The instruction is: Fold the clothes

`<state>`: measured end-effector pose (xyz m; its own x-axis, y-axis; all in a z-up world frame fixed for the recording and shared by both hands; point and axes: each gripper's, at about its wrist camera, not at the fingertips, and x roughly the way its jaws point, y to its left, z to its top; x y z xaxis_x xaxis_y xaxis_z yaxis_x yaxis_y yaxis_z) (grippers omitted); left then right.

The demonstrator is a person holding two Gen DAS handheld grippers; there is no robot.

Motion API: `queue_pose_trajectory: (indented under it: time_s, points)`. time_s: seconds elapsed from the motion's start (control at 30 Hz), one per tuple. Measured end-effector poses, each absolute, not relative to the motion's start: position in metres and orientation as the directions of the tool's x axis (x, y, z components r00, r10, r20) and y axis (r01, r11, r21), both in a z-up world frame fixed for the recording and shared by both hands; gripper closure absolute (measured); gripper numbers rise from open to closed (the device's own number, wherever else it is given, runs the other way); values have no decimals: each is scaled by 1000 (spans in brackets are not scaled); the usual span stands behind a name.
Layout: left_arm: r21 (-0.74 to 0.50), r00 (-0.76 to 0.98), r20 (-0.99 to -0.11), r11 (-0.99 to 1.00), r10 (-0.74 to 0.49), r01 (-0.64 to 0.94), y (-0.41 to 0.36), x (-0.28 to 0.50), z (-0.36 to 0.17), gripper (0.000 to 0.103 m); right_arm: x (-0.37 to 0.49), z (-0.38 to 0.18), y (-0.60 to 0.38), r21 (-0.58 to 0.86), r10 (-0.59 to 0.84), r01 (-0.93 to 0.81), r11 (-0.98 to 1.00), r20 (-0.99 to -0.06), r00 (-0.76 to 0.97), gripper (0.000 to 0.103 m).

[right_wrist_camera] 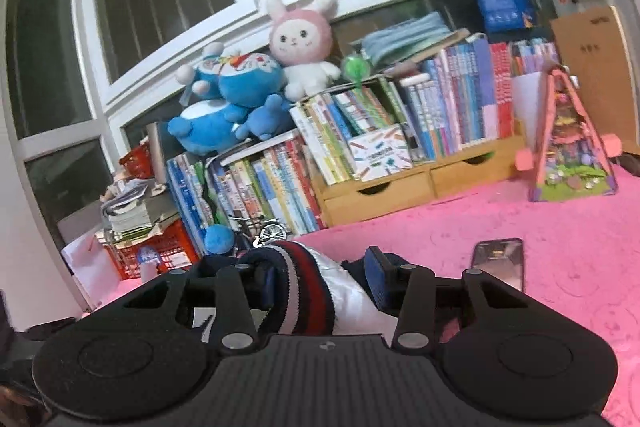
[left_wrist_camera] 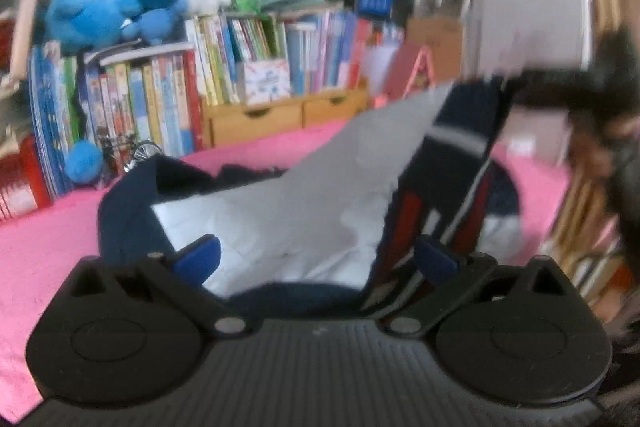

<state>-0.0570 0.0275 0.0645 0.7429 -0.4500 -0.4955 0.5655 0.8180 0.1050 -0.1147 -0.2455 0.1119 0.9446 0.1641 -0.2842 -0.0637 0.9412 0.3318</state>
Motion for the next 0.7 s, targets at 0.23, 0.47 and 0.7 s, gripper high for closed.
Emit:
queue_pose_trajectory:
  time_s: [0.23, 0.47, 0.7]
  points:
    - [-16, 824, -474, 938, -311, 345, 54, 12, 60, 0, -117, 86, -217, -65, -130, 114, 991, -379, 916, 55]
    - [-69, 796, -537, 955, -280, 289, 66, 47, 50, 0, -111, 28, -195, -276, -248, 113, 955, -526, 813, 52]
    - [-238, 767, -456, 892, -451, 383, 96, 25, 61, 0, -111, 53, -222, -27, -140, 144, 989, -468, 873, 45]
